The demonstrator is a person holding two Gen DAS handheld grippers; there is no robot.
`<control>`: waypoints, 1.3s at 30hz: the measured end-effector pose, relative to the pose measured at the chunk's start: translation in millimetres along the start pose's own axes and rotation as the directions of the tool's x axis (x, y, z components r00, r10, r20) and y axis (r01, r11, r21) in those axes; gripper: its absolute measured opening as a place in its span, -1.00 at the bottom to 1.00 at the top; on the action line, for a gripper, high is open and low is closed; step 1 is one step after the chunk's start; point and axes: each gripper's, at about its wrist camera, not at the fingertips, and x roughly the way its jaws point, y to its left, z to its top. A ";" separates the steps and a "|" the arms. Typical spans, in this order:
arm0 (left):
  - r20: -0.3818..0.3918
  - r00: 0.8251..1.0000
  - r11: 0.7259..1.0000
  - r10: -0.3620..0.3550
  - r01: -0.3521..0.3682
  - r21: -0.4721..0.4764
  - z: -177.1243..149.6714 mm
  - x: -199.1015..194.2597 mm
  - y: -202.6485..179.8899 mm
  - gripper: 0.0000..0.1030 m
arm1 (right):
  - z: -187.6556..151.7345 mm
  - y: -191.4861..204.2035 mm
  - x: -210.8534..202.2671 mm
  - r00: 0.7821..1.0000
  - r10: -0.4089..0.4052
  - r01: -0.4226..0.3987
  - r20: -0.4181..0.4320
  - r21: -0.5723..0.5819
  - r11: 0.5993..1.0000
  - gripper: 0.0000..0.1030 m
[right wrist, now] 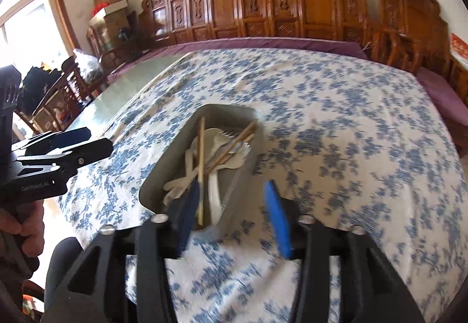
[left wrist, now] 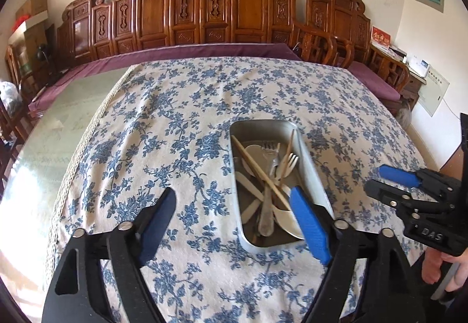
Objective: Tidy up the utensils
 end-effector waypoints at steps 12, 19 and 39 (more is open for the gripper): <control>0.049 0.998 0.999 -0.032 0.032 -0.006 -9.7 -47.7 -36.9 0.85 | -22.2 -22.2 -80.2 0.989 -0.115 0.110 0.096 0.051 0.993 0.95; 0.087 0.995 0.999 -0.045 0.043 0.025 -12.3 -80.7 -63.2 0.85 | -30.1 -23.8 -115.1 0.976 -0.156 0.148 0.149 0.064 0.987 0.95; 0.305 0.952 0.999 -0.030 0.016 0.049 9.9 -188.0 -94.5 0.85 | -2.9 -0.5 -227.2 0.890 -0.215 0.216 0.401 0.043 0.975 0.95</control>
